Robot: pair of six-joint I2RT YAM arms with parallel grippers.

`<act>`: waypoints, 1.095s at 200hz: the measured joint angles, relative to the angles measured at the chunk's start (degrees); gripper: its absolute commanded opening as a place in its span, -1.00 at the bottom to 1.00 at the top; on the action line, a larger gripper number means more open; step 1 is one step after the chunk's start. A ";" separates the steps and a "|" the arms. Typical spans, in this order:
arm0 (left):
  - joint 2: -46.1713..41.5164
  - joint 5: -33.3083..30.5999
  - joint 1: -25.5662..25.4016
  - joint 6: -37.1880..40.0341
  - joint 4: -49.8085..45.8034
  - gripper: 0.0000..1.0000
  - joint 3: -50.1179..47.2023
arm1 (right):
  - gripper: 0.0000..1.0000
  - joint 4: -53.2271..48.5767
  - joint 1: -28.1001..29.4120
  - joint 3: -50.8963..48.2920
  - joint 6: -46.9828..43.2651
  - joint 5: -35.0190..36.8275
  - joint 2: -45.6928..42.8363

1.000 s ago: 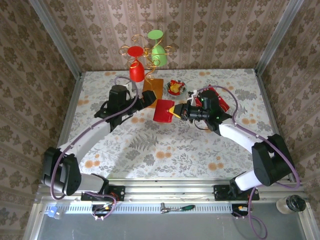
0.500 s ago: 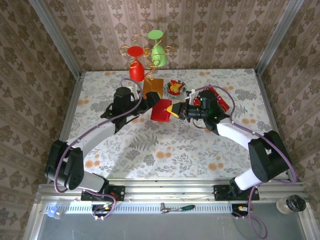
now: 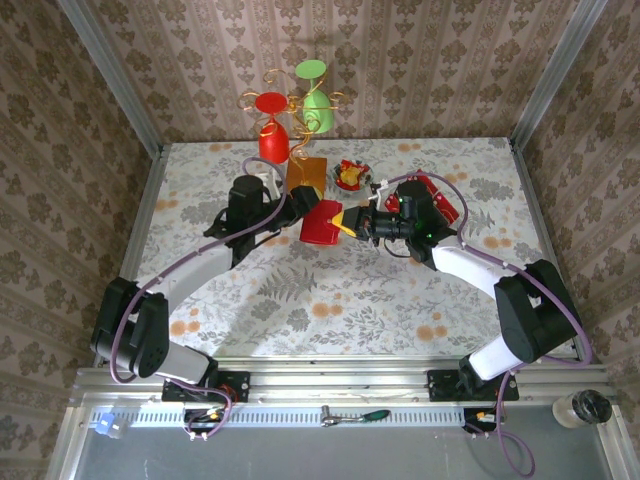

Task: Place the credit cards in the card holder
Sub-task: Pass the card holder.

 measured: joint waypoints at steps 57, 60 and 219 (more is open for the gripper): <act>0.00 0.20 -0.02 -0.22 0.31 -0.31 -0.46 | -1.00 0.00 0.11 0.00 0.39 -0.04 0.02; 0.00 0.20 -0.02 -0.13 0.31 -0.33 -0.46 | -1.00 0.02 0.11 0.00 0.39 -0.04 0.07; -4.61 -9.27 -3.93 -4.11 2.93 -1.00 -5.81 | 0.07 -37.27 7.45 17.16 -24.87 21.38 -5.07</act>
